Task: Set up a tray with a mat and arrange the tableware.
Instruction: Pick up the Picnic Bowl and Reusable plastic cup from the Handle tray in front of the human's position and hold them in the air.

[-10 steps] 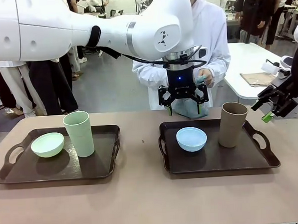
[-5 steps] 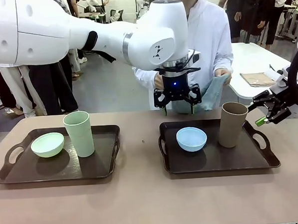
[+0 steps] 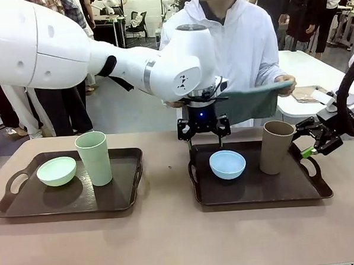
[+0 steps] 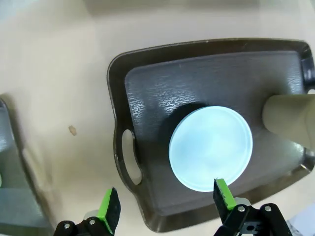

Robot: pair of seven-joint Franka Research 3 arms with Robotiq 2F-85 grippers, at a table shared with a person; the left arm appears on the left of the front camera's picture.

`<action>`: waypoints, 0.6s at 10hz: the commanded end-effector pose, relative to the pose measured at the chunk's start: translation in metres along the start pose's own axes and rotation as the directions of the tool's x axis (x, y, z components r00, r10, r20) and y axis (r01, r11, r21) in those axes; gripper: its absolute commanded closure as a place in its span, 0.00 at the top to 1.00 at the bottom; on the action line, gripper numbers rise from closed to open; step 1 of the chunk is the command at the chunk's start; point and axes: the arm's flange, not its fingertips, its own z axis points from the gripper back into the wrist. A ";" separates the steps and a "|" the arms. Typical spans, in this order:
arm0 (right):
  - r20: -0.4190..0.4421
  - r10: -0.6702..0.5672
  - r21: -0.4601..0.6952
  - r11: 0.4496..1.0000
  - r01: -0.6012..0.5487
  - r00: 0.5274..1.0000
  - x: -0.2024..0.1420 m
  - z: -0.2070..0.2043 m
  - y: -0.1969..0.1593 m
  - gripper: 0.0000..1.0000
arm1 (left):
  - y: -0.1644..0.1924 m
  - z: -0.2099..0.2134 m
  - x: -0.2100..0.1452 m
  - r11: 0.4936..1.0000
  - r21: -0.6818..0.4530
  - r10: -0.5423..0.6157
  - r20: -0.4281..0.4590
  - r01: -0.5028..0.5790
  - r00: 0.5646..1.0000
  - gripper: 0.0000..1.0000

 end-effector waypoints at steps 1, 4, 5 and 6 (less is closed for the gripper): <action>0.069 0.053 -0.037 0.998 -0.051 0.996 -0.007 -0.006 -0.012 1.00 | -0.002 -0.013 0.001 1.000 -0.020 0.011 -0.062 -0.012 0.998 1.00; 0.113 0.056 -0.081 0.996 -0.047 0.992 -0.007 -0.022 -0.018 1.00 | -0.008 -0.031 0.002 1.000 -0.003 -0.003 -0.085 0.002 0.996 1.00; 0.115 0.047 -0.071 0.997 -0.039 0.992 -0.005 -0.030 -0.020 1.00 | -0.010 -0.035 0.003 1.000 -0.003 -0.007 -0.085 0.007 0.996 1.00; 0.110 0.039 -0.051 0.998 -0.034 0.993 -0.004 -0.037 -0.021 1.00 | -0.011 -0.038 0.004 1.000 -0.006 -0.008 -0.087 0.007 0.996 1.00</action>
